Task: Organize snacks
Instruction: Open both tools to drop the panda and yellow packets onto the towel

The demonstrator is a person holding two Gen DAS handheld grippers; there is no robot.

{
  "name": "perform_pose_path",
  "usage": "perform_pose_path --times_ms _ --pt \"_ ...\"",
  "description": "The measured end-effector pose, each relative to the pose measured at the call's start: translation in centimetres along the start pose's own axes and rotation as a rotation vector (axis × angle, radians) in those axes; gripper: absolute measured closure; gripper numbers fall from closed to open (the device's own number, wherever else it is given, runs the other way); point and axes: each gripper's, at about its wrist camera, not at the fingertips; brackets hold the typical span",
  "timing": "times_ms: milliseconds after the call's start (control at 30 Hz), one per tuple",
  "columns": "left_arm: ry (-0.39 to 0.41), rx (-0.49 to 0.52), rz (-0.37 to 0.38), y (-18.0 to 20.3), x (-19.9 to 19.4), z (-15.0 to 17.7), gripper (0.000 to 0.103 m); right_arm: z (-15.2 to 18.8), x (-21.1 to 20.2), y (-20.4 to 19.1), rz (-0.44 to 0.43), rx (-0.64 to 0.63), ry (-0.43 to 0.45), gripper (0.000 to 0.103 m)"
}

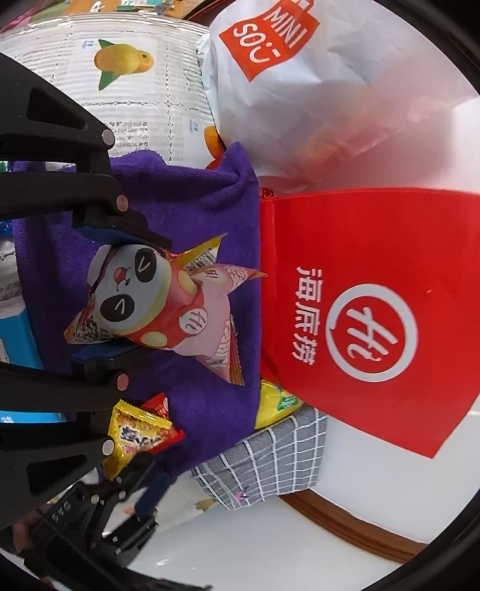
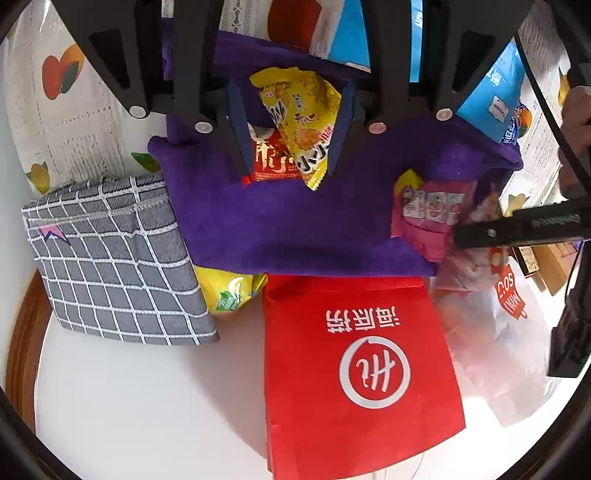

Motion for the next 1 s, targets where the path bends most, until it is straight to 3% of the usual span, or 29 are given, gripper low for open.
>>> perform_pose_path --times_ms 333,533,700,1000 --pt "-0.072 0.033 0.031 0.1 1.0 1.3 0.058 -0.3 -1.8 -0.4 0.038 -0.006 0.024 0.052" --pt "-0.105 0.038 0.013 0.2 1.2 1.8 0.035 0.1 -3.6 -1.1 0.063 -0.024 0.032 0.045" --pt "-0.047 0.086 -0.058 0.9 -0.2 2.2 0.022 0.6 -5.2 -1.6 0.093 -0.023 0.037 0.037" --pt "-0.022 0.064 -0.037 0.2 -2.8 2.8 0.022 1.6 -7.4 -1.9 0.129 0.025 0.016 0.037"
Point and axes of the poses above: each gripper's, at about its wrist camera, not at the fingertips, and x roughly the way its jaws point, y to its right, z to its underside, and after that the axes turned 6 degrees about -z, right-handed
